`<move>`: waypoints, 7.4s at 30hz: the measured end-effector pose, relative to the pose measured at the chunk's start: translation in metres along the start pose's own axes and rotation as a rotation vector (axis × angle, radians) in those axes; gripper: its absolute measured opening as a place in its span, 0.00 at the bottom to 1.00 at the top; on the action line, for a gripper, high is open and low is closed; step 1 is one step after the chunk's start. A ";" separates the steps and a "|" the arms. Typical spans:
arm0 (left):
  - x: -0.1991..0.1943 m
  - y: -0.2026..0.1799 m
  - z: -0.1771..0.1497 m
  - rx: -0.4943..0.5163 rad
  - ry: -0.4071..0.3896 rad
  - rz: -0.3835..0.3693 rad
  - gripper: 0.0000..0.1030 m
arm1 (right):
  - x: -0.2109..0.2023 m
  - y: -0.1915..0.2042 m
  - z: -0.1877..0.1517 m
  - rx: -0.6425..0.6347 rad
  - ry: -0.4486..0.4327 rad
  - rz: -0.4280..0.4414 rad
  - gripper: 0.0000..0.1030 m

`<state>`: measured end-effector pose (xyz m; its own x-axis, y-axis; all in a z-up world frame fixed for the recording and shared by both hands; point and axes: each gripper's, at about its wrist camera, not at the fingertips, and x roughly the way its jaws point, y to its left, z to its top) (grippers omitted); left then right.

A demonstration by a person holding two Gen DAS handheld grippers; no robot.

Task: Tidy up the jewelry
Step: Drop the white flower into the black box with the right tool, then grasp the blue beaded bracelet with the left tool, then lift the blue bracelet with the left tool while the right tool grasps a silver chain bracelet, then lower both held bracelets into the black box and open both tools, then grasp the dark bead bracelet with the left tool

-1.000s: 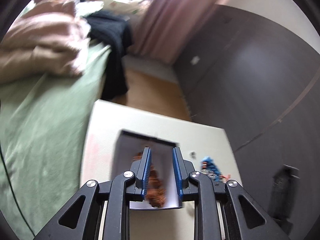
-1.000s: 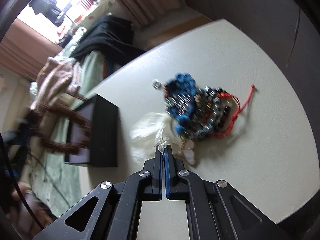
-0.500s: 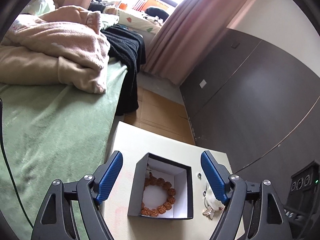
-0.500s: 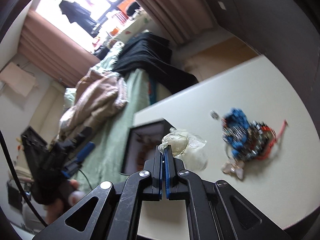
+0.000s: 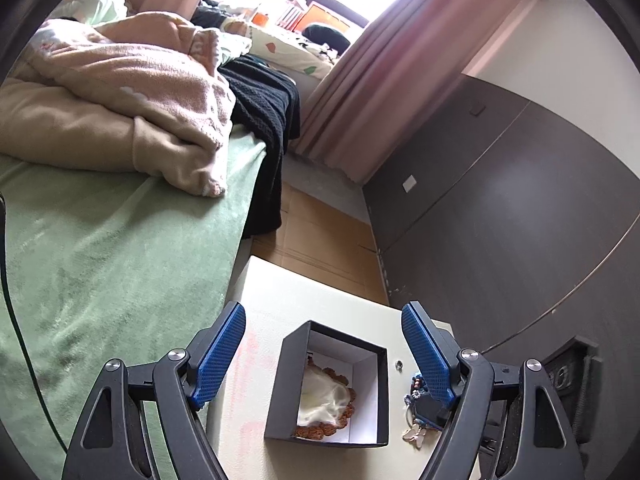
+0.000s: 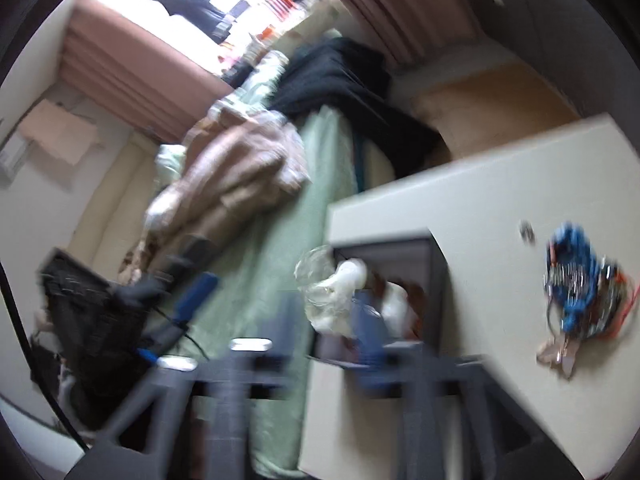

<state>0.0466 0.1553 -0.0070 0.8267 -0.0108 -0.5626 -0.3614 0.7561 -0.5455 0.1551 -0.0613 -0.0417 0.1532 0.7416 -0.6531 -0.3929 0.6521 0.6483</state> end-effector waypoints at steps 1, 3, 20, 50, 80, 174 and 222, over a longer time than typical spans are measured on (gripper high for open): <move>0.001 -0.001 -0.001 0.006 0.001 0.001 0.78 | 0.000 -0.009 -0.002 0.027 0.003 0.003 0.55; 0.004 -0.007 -0.002 0.027 0.008 0.002 0.78 | -0.006 -0.021 -0.004 0.058 0.004 -0.013 0.55; 0.041 -0.080 -0.040 0.203 0.092 0.007 0.78 | -0.093 -0.075 -0.002 0.132 -0.164 -0.188 0.69; 0.147 -0.199 -0.114 0.484 0.421 -0.018 0.41 | -0.178 -0.187 0.013 0.392 -0.258 -0.213 0.84; 0.139 -0.161 -0.094 0.370 0.390 -0.073 0.09 | -0.113 -0.150 0.015 0.284 -0.127 -0.183 0.83; -0.018 -0.028 0.029 0.090 0.079 -0.162 0.09 | -0.093 0.083 0.027 -0.210 -0.247 -0.274 0.05; 0.157 -0.192 -0.154 0.597 0.499 -0.022 0.53 | -0.159 -0.174 0.008 0.273 -0.148 -0.305 0.59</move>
<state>0.1789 -0.0926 -0.0862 0.4881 -0.2157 -0.8457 0.0633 0.9752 -0.2122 0.2064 -0.2912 -0.0476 0.3613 0.5101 -0.7806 -0.0585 0.8479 0.5270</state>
